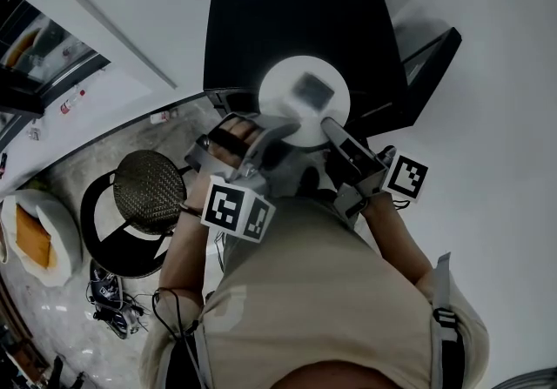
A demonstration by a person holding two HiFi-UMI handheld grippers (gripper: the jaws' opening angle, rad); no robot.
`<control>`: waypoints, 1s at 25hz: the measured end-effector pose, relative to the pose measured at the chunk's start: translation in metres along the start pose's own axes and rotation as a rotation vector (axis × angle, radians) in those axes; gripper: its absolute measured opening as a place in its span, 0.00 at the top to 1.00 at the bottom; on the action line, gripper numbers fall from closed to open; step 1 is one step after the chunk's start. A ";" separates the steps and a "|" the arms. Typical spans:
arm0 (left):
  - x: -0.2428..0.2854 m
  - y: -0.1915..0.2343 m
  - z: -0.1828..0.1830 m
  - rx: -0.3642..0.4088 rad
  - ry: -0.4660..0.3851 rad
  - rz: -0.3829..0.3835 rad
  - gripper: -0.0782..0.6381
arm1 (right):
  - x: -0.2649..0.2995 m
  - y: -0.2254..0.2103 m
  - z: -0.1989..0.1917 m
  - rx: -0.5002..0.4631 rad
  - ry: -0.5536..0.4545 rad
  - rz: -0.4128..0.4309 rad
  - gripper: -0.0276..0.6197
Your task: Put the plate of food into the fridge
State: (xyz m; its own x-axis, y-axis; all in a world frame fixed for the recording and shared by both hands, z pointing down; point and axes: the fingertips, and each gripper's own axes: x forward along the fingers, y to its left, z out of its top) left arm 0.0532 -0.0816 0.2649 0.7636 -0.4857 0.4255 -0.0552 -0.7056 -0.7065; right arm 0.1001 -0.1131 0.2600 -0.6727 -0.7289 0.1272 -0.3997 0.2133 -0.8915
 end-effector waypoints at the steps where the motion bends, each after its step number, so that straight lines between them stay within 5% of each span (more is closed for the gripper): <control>1: -0.001 -0.001 0.000 0.001 -0.002 -0.001 0.75 | -0.001 0.000 -0.002 0.012 -0.003 -0.005 0.87; 11: -0.018 -0.017 0.003 -0.015 -0.035 -0.019 0.75 | -0.011 0.002 -0.023 0.139 -0.033 -0.027 0.89; 25: -0.007 -0.047 0.041 -0.030 0.056 -0.028 0.75 | -0.057 -0.012 -0.026 0.235 -0.006 0.014 0.90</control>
State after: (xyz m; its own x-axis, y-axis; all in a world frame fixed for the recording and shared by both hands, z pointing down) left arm 0.0769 -0.0244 0.2720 0.7278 -0.4930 0.4768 -0.0537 -0.7341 -0.6769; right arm 0.1265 -0.0570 0.2748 -0.6731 -0.7309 0.1126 -0.2343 0.0664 -0.9699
